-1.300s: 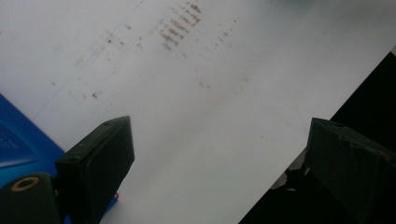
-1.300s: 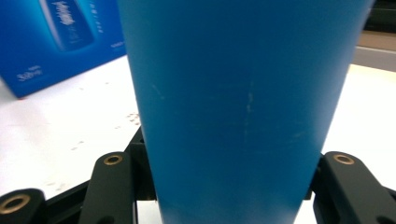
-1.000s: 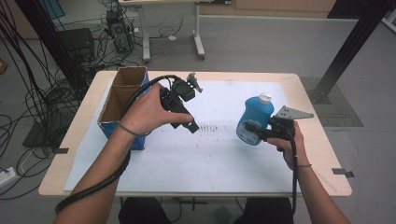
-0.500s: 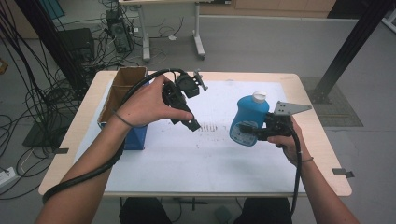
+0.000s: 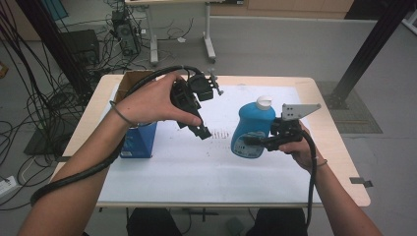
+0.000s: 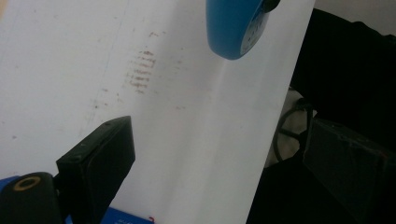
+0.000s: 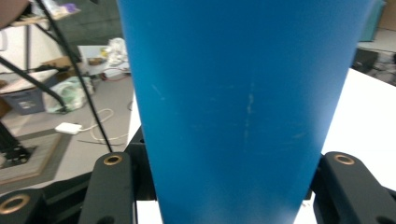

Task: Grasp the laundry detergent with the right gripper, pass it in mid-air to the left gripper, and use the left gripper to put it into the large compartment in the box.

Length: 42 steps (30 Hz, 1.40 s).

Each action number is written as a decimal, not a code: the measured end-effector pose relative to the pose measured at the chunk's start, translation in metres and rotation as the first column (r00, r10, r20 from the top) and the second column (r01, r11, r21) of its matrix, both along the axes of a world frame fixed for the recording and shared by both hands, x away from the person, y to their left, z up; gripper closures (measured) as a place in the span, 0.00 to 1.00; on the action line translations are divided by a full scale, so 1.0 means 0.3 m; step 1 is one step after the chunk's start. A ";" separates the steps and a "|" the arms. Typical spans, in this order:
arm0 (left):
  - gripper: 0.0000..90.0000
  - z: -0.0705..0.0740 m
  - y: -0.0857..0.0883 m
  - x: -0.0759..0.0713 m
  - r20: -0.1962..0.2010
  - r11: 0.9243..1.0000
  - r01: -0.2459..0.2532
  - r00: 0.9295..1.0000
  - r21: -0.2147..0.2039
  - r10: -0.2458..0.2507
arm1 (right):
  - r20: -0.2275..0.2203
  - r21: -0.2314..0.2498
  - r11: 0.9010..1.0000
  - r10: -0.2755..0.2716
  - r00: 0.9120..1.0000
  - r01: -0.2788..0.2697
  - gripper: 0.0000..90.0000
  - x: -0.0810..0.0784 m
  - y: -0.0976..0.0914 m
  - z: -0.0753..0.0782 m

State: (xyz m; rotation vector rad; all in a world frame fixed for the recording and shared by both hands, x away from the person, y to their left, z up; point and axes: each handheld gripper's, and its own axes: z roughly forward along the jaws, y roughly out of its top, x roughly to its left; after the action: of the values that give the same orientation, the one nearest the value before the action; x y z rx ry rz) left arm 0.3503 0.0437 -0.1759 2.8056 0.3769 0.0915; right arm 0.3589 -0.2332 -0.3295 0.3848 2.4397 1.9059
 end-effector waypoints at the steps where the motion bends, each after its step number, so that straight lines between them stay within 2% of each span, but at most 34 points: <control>1: 0.10 0.005 -0.002 0.000 -0.004 1.000 0.003 1.000 0.001 -0.003 | 0.000 0.000 1.000 0.016 1.000 -0.016 0.49 -0.001 0.006 0.006; 9: 0.10 0.050 -0.021 -0.007 -0.030 0.999 0.053 0.998 0.000 -0.053 | 0.021 -0.021 0.996 0.089 0.996 -0.089 0.49 -0.018 0.045 0.042; 16: 0.10 0.074 -0.049 -0.019 -0.032 0.996 0.082 0.996 0.021 -0.081 | 0.032 -0.039 0.991 0.129 0.991 -0.128 0.49 -0.026 0.078 0.061; 20: 0.10 0.079 -0.074 -0.023 -0.024 0.994 0.092 0.996 0.055 -0.091 | 0.036 -0.041 0.989 0.147 0.989 -0.145 0.49 -0.025 0.096 0.064; 26: 0.10 0.082 -0.110 -0.031 -0.019 0.991 0.116 0.993 0.061 -0.115 | 0.040 -0.052 0.982 0.181 0.983 -0.179 0.49 -0.029 0.129 0.067; 33: 0.10 0.080 -0.136 -0.038 -0.022 0.990 0.134 0.991 0.037 -0.134 | 0.050 -0.053 0.973 0.228 0.972 -0.226 0.49 -0.041 0.162 0.083; 42: 0.10 0.073 -0.149 -0.034 -0.026 0.989 0.145 0.989 0.027 -0.144 | 0.054 -0.056 0.967 0.251 0.966 -0.248 0.49 -0.042 0.191 0.091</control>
State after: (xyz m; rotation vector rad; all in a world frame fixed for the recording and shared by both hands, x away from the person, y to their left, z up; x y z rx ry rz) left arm 0.3401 -0.0008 -0.1539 2.8543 0.1778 0.0314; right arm 0.3464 -0.1759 -0.3023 0.0163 2.5953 1.9061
